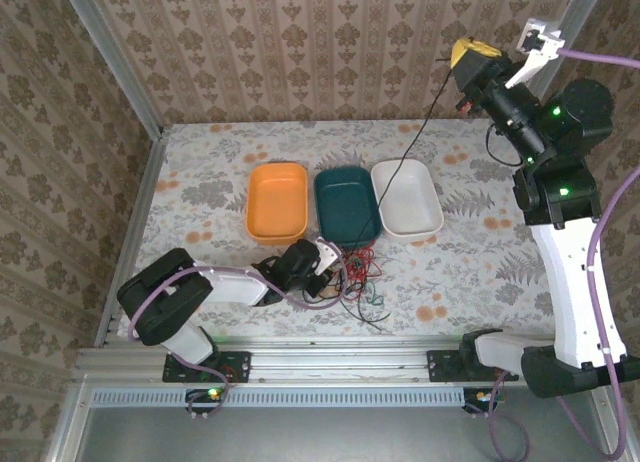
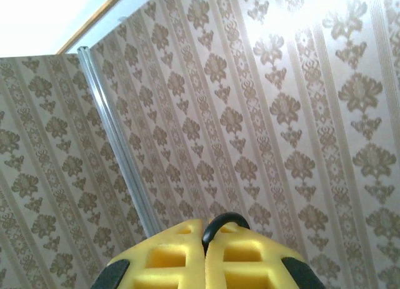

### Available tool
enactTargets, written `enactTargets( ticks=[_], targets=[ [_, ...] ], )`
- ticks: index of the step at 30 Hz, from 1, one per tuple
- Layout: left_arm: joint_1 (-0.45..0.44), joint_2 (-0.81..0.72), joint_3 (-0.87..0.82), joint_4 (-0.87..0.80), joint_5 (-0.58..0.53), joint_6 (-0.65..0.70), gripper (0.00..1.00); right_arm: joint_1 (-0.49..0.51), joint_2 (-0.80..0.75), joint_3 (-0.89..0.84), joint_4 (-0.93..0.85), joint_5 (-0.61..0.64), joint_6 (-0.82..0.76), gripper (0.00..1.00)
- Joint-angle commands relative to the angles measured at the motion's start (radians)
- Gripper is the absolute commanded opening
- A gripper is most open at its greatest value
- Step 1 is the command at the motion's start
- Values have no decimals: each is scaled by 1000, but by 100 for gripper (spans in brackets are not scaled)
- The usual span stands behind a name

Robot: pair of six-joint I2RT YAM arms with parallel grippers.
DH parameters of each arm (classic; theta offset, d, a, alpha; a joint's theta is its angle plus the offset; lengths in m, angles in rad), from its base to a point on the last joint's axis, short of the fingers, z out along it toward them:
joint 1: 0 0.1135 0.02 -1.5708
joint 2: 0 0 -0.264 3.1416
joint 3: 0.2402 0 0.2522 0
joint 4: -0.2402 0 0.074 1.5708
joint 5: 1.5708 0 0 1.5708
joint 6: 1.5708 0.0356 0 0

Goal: Untangle the cables

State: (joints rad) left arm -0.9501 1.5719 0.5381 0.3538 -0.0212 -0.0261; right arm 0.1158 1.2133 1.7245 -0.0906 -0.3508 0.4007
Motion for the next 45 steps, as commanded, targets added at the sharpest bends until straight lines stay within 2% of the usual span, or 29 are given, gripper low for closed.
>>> enactTargets(
  ticks=[1,12,23,28,30,34,36,38,43,45],
  targets=[
    [-7,31,-22,-41,-32,-8,0,-4,2,65,110,46,-28,0],
    [-7,54,-38,-22,-45,-23,0,-4,42,210,138,167,-153,0],
    [-5,85,-36,-26,-57,-37,0,-5,142,485,63,285,-331,0],
    [-4,88,-36,-28,-59,-42,0,-10,170,581,79,372,-354,0],
    [-4,89,-36,-28,-63,-44,0,-15,224,642,40,376,-336,0],
    [-4,85,-39,-25,-65,-44,0,-16,317,789,-245,258,-235,0],
    [-5,79,-46,-11,-63,-42,0,-10,323,740,-346,180,-174,0],
    [-5,71,-54,-2,-66,-43,0,12,297,621,-373,132,-141,0],
    [-4,59,-65,10,-56,-38,0,87,204,231,-321,166,-112,0],
    [-7,59,-67,12,-54,-38,0,108,193,137,-313,187,-94,0]
  ],
)
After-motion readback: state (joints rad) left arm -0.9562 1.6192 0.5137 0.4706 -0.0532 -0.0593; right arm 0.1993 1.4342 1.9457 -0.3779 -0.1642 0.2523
